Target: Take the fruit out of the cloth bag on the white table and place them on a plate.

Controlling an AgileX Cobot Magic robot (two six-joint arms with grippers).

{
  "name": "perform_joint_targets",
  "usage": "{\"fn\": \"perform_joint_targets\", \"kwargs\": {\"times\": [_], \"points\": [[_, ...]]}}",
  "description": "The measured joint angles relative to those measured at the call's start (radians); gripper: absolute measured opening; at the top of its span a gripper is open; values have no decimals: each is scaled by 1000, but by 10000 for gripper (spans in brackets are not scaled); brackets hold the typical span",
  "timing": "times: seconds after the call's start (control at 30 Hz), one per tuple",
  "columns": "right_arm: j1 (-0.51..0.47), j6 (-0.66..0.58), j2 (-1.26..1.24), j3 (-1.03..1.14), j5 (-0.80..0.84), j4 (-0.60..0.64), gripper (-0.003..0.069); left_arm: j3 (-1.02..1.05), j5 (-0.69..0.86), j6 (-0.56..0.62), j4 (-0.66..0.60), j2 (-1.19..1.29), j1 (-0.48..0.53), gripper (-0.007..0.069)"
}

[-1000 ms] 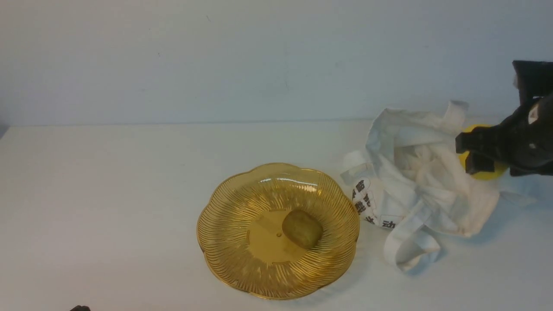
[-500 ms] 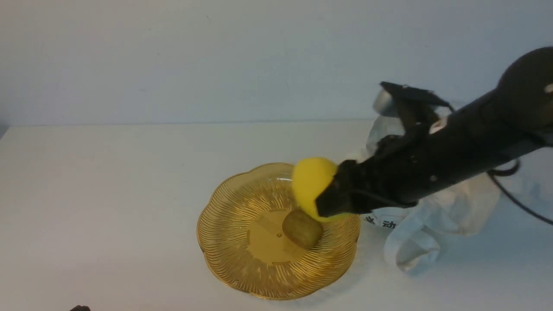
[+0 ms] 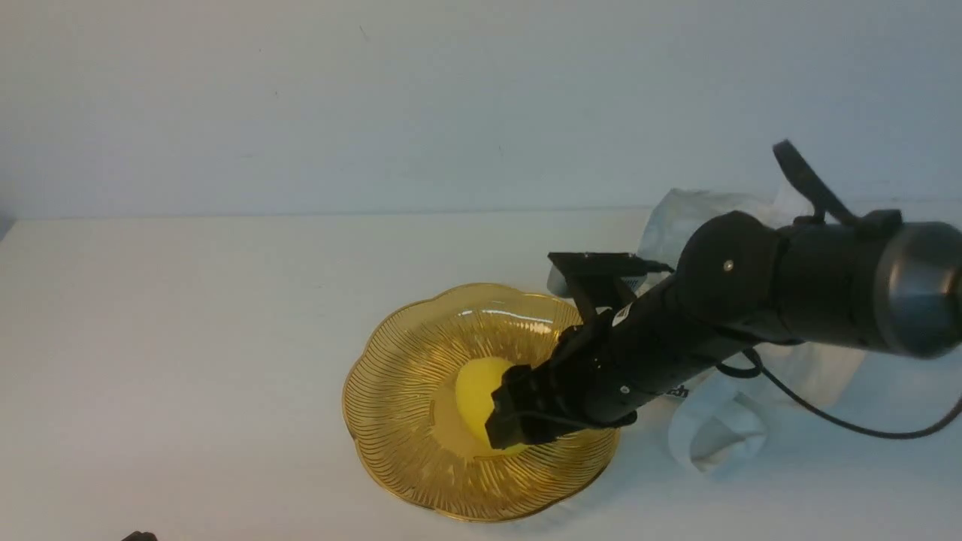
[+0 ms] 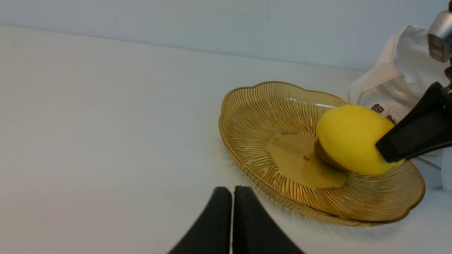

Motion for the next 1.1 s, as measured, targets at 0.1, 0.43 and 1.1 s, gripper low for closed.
{"fn": "perform_joint_targets", "kwargs": {"times": [0.1, 0.43, 1.1], "points": [[0, 10, 0, 0, 0, 0, 639, 0, 0, 0, 0, 0, 0, -8], [-90, 19, -69, -69, 256, -44, 575, 0, 0, 0, 0, 0, 0, -8], [-178, 203, -841, 185, 375, -514, -14, 0, 0, 0, 0, 0, 0, -8]]}}
